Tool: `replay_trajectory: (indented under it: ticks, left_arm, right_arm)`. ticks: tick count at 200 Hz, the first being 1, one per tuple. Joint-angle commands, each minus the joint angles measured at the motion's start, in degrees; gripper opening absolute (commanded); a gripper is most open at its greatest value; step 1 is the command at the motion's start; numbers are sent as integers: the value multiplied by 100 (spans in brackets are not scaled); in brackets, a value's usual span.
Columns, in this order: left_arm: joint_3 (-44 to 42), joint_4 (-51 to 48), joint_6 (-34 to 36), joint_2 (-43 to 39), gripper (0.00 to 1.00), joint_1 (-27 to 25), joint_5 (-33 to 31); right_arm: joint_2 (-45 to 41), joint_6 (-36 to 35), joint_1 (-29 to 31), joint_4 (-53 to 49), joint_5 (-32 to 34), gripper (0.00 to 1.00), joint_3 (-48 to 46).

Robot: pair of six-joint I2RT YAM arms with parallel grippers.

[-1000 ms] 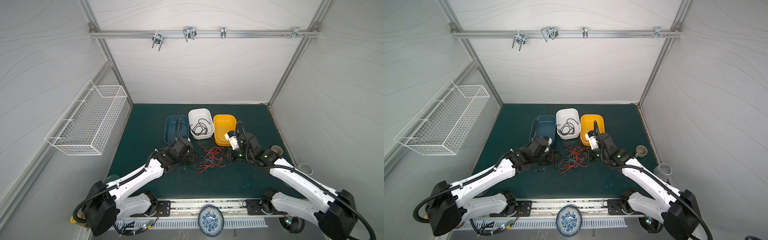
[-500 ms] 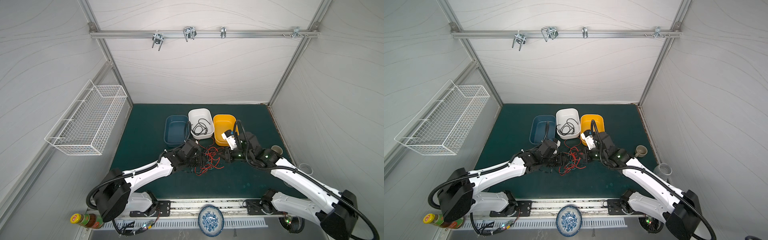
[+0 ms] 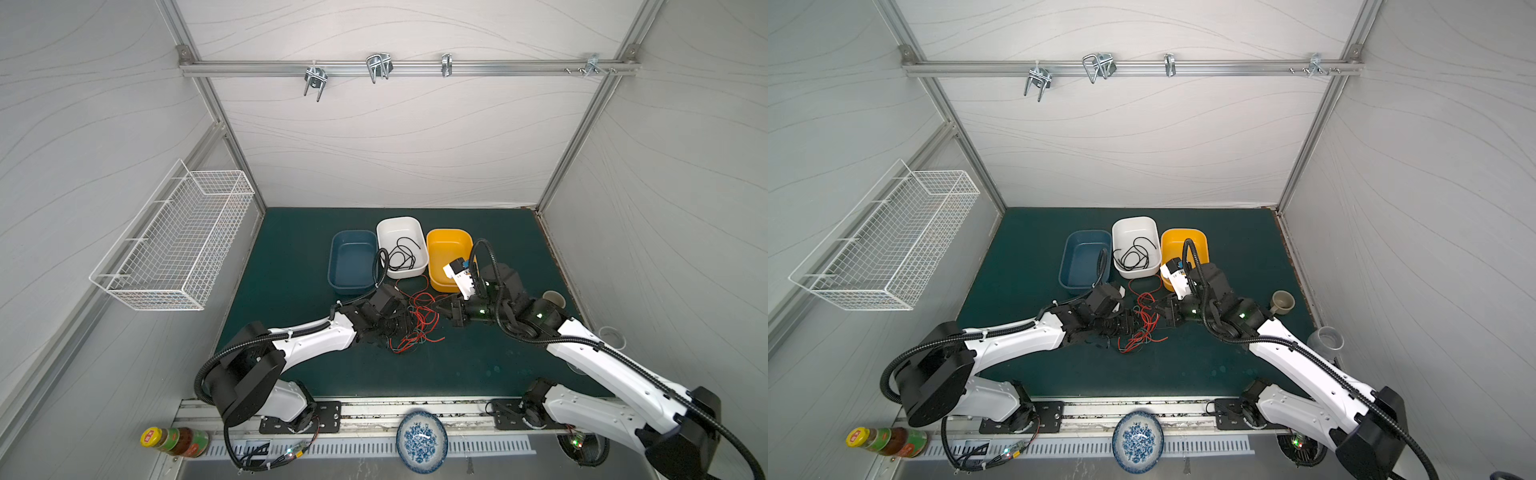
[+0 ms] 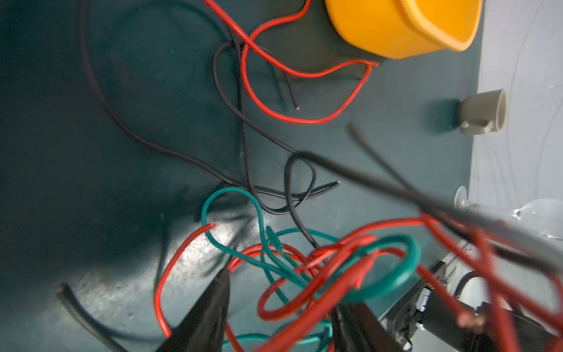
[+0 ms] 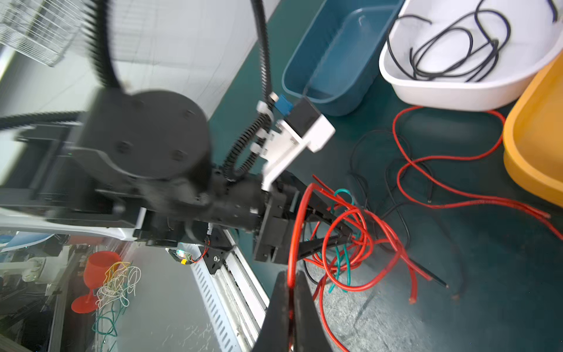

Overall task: Untangle the cables
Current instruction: 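Lift the red wire high with the right gripper, drawing it from the pile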

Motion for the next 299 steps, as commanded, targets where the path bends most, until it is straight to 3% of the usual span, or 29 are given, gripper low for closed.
replay_trajectory:
  ticks: [1,52,90,151,238,299]
  left_arm:
    - [-26,237,-32,144,49,-27,-100]
    - [-24,142,73,296,30,-19,-235]
    - [-37,-24,192,297,22,-13,-421]
    - [-125,-164,324,227,21,109,-582]
    - [-367,-112,378,92,16,585,-332]
    - [-129,-483,502,-293,22,640,-341]
  right_arm:
    - [-162,-118,37,-73,-67,0,228]
    - [-404,-153,32,-339,216,0,442]
    - [-651,-161,9,-810,987,0,793]
    - [-942,-142,-317,-1317,1298,0,1299]
    - [-1152,-205,-792,-1941,1352,0,2060]
    - [-1155,-286,-832,-2196,1651,0,2803]
